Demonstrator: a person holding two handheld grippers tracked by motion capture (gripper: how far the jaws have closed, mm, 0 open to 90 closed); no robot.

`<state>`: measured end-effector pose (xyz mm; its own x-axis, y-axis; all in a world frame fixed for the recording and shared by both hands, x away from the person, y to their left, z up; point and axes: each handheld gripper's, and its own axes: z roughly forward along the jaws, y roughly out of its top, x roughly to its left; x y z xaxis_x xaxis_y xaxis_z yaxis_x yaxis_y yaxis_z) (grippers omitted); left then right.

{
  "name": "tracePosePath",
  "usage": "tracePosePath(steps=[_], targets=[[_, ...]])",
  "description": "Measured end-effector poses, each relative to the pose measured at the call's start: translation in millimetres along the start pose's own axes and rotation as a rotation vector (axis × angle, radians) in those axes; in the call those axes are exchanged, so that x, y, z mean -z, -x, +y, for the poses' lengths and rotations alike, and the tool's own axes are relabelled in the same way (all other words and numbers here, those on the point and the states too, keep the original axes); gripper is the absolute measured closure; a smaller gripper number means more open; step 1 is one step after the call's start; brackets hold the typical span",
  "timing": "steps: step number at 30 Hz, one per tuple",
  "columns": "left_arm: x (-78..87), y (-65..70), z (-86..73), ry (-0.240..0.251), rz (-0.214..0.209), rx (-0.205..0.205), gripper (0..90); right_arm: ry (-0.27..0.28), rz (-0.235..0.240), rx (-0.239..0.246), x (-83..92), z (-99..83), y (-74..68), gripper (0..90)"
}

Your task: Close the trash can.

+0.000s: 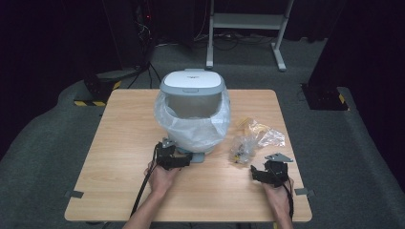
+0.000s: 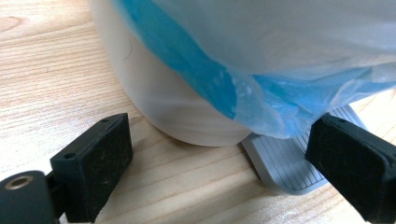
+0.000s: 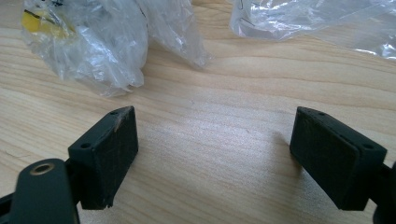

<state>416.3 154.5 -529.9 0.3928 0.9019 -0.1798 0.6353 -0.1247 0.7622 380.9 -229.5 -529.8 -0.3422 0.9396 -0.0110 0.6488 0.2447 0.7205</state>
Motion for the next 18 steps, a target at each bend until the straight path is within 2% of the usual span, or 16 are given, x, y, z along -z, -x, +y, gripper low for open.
tracePosePath(steps=[6,8,12,18], targets=[[-0.7,2.9,0.2,-0.021,0.014,-0.019,7.2,0.007,0.016,-0.005,3.5,-2.2,-2.8,17.8],[-0.6,2.8,0.7,-0.028,0.031,-0.046,7.2,0.019,0.029,-0.010,6.5,-1.9,-3.7,19.1],[-0.7,3.5,0.9,-0.037,0.035,-0.057,7.1,0.066,0.077,-0.013,16.7,1.2,-7.8,19.5],[-1.0,3.8,0.8,-0.034,0.036,-0.052,6.9,0.096,0.111,0.008,24.2,11.7,-14.6,19.4]])
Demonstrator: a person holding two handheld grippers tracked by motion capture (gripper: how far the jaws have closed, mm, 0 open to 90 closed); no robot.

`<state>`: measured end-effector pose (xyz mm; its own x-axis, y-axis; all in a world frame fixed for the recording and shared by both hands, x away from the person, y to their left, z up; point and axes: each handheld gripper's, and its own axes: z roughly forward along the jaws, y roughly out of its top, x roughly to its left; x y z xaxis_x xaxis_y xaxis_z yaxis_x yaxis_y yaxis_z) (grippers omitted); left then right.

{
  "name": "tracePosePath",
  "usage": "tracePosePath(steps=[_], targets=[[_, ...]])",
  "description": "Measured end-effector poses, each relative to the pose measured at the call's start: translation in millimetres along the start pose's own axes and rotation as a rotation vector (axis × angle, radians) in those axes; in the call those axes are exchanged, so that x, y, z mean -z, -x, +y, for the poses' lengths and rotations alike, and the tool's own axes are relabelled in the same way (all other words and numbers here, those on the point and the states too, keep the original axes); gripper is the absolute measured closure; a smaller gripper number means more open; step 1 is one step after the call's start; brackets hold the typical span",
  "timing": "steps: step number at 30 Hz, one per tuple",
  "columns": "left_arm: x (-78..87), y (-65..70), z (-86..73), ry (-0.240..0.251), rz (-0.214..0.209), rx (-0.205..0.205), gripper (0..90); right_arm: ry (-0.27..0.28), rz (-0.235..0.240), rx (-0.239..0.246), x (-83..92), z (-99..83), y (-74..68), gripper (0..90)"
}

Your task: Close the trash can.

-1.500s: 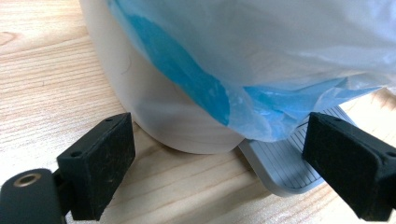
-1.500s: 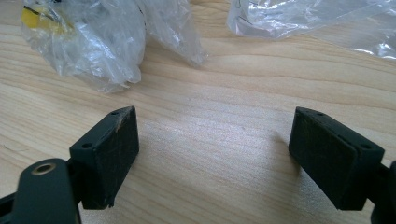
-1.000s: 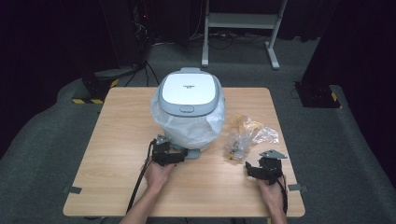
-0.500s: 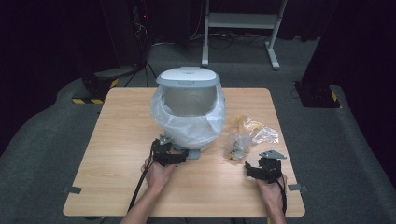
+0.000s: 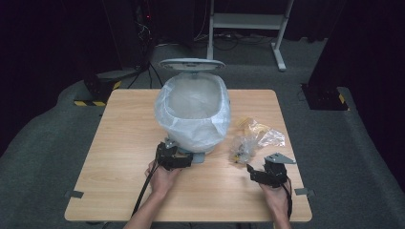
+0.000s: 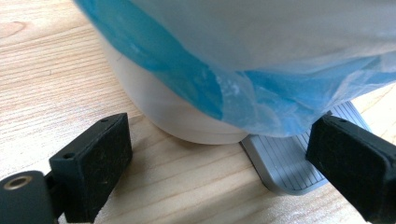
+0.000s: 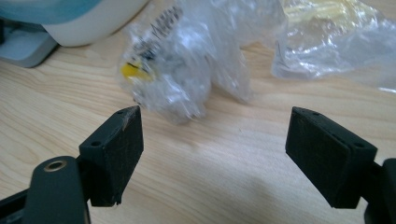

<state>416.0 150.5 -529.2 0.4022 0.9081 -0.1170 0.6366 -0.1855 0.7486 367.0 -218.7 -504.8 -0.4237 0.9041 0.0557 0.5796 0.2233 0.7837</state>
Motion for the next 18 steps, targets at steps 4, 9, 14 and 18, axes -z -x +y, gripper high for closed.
tracePosePath(steps=[4,9,14,18], targets=[[-0.2,-0.1,0.1,0.001,0.005,0.000,6.4,0.002,0.011,0.007,0.1,6.9,-3.0,19.1],[-0.3,0.0,0.1,0.001,0.005,0.000,6.2,-0.007,0.019,0.024,-5.0,17.7,-6.6,18.1],[-0.4,0.1,0.1,0.000,0.004,0.000,6.2,-0.008,0.017,0.027,-8.8,23.2,-8.4,17.8],[-0.3,0.0,0.1,-0.002,0.004,-0.002,6.2,-0.007,0.003,0.036,-13.1,31.2,-9.1,17.1]])
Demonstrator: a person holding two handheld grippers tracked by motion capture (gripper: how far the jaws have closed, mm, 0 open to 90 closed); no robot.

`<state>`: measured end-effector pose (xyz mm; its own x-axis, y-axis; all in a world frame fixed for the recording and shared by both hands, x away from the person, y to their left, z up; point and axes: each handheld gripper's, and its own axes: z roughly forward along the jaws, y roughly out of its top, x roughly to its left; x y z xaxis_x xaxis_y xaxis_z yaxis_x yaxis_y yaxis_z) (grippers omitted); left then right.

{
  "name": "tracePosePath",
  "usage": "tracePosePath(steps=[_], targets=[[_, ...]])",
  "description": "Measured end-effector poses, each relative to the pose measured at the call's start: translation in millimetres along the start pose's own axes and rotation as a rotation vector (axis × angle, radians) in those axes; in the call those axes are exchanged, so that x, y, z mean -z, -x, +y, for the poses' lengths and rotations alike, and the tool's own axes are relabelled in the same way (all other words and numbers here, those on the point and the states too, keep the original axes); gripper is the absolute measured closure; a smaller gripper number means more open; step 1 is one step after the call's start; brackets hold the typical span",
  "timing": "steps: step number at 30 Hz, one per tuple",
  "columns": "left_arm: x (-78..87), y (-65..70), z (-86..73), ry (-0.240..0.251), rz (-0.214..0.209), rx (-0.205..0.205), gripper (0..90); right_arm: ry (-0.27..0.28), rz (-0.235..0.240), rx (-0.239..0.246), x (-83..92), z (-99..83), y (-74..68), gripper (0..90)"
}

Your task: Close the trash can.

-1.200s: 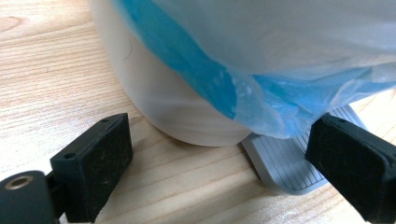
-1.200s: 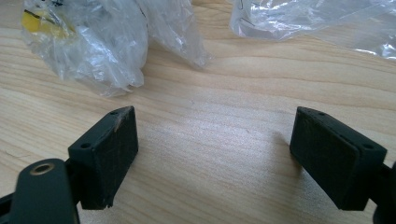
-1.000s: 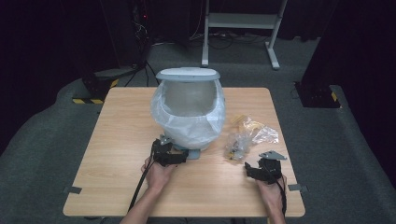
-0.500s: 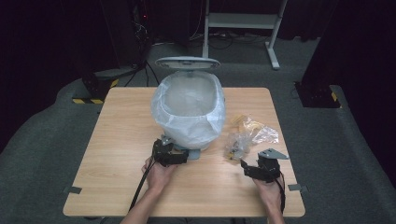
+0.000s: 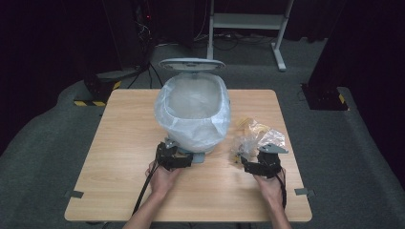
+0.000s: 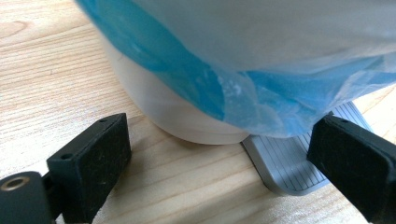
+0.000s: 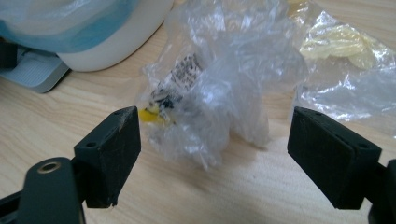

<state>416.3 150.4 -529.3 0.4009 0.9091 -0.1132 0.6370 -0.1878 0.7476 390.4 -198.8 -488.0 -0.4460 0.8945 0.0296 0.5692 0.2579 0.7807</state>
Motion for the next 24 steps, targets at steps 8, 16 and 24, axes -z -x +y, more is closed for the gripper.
tracePosePath(steps=[8,16,24], targets=[[0.0,0.1,0.0,0.001,0.000,0.001,6.2,0.004,-0.001,-0.001,-8.2,10.7,0.6,17.6],[0.0,0.1,0.0,0.001,0.001,0.001,6.2,-0.034,0.005,-0.014,-24.6,14.4,1.8,20.8],[0.1,0.1,0.0,0.001,0.002,0.000,6.2,-0.047,0.030,-0.024,-33.7,11.9,1.4,39.8]])
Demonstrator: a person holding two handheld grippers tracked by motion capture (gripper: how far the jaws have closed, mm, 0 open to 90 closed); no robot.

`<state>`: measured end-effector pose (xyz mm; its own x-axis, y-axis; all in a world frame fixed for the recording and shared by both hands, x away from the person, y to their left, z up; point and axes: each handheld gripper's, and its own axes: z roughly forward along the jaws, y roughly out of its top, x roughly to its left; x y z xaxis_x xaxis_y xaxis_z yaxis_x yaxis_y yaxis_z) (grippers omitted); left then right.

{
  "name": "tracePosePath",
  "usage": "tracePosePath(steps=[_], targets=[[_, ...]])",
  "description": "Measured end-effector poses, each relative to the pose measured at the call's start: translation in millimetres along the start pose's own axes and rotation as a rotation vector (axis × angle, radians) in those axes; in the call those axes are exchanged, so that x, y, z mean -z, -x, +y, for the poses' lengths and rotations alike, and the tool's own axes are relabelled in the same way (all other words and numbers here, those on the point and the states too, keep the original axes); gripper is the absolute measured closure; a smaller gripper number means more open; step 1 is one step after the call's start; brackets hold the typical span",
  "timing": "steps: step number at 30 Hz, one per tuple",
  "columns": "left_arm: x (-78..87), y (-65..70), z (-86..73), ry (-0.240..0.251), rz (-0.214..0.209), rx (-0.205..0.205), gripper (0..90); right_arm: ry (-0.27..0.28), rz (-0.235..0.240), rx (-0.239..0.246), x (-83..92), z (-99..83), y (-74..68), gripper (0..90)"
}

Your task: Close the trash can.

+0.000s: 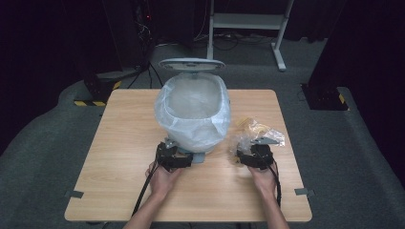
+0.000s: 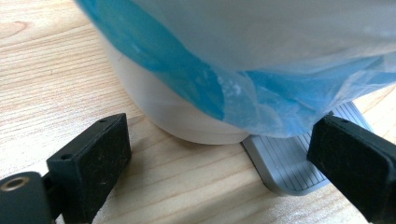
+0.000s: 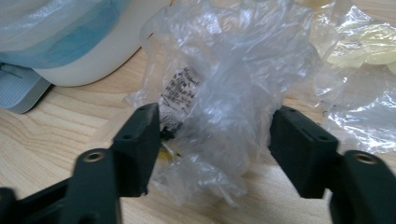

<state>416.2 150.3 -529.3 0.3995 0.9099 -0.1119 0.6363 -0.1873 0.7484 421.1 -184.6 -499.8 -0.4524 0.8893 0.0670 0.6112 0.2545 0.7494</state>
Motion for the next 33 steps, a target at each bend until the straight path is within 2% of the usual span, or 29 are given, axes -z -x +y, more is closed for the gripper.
tracePosePath(steps=[4,5,6,11,14,23,33], targets=[[0.0,0.3,-0.1,0.000,-0.002,0.003,6.1,-0.004,-0.002,0.015,-1.5,-0.5,-0.7,50.9],[0.0,0.3,-0.1,0.000,-0.001,0.002,6.2,-0.009,0.003,0.017,-2.4,-1.3,-0.8,56.1],[0.0,0.3,-0.1,0.000,-0.001,0.002,6.2,-0.009,0.003,0.017,-2.4,-1.3,-0.8,56.1],[0.0,0.4,-0.1,0.000,-0.002,0.003,6.2,-0.023,0.021,0.024,-3.7,-2.3,-0.4,69.1],[0.0,0.4,-0.1,0.000,-0.001,0.002,6.2,-0.028,0.029,0.028,-3.6,-2.4,0.0,73.5],[0.0,0.4,-0.1,0.000,-0.001,0.002,6.1,-0.024,0.035,0.048,-1.0,-4.1,-0.8,81.2],[0.1,0.3,-0.1,0.000,-0.001,0.002,6.2,-0.004,0.056,0.049,5.3,-3.8,-1.3,82.8]])
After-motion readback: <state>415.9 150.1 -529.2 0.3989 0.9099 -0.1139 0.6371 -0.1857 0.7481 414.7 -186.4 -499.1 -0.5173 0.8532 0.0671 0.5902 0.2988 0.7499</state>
